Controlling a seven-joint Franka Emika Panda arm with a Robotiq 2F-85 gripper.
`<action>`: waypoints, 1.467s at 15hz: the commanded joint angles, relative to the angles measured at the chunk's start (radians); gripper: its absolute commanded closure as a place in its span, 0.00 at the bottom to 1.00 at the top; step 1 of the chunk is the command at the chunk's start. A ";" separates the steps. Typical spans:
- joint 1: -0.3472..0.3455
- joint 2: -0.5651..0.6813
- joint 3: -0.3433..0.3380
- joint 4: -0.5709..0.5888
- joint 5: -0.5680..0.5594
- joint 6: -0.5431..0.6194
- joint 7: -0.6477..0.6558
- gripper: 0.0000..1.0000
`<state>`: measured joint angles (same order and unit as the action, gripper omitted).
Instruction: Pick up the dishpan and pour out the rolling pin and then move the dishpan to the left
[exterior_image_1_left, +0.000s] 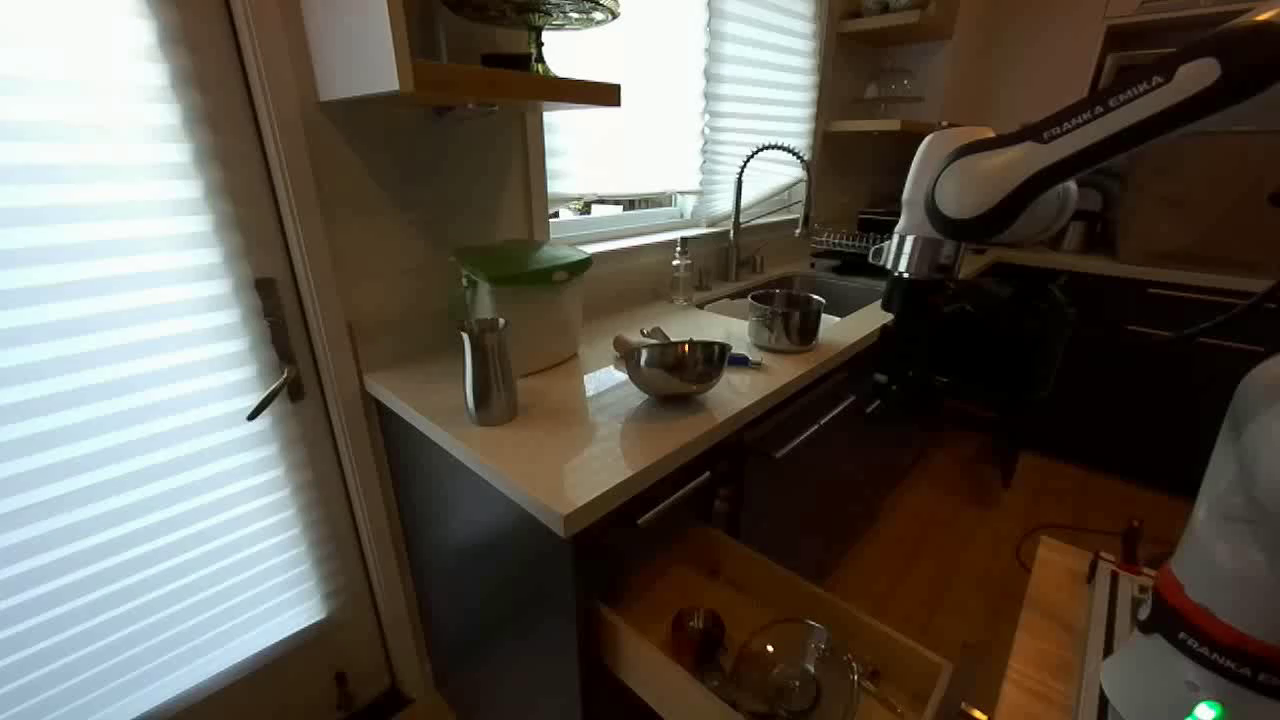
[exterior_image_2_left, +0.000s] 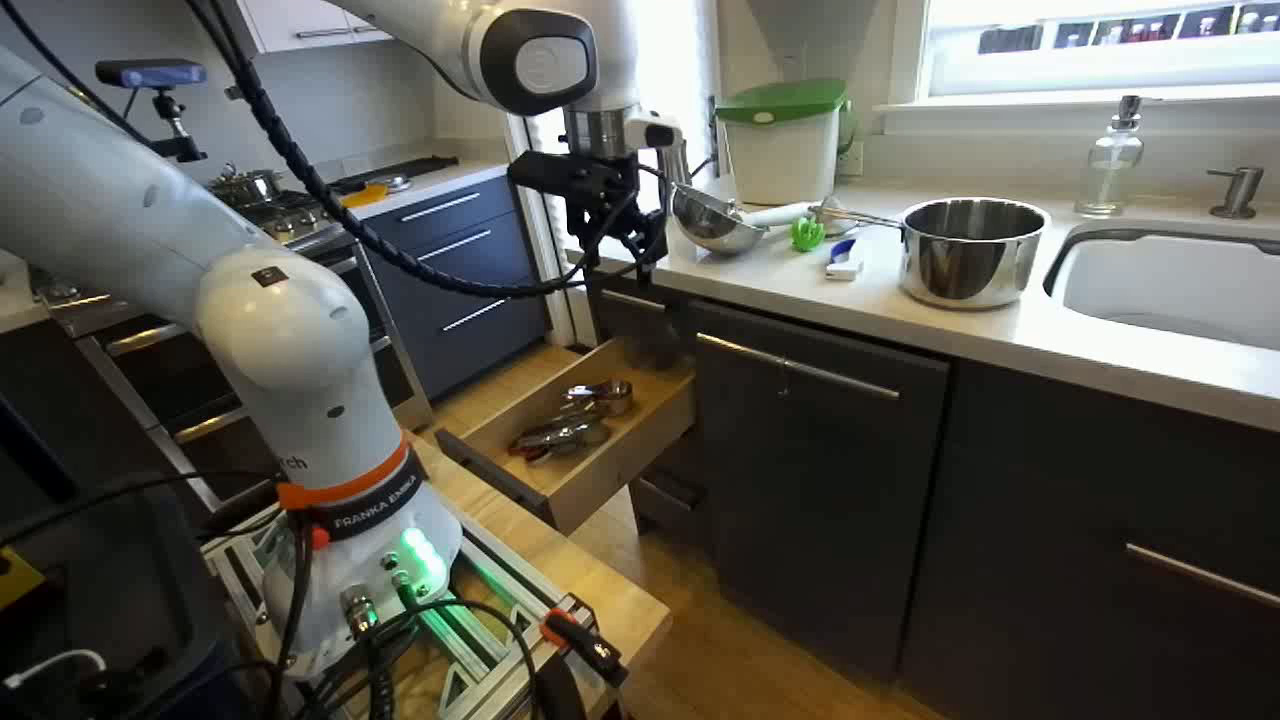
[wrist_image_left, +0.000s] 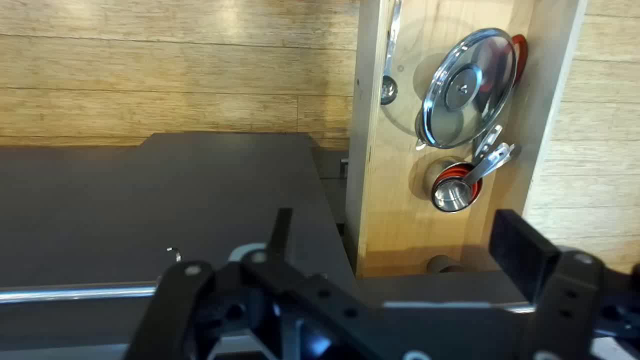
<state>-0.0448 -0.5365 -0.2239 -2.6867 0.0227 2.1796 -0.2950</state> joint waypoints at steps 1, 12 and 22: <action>-0.012 0.001 0.012 0.001 0.007 -0.002 -0.005 0.00; -0.012 0.001 0.012 0.001 0.007 -0.002 -0.005 0.00; 0.012 0.099 0.008 0.178 0.405 0.157 0.175 0.00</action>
<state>-0.0292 -0.5052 -0.2268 -2.5657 0.3625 2.2798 -0.2121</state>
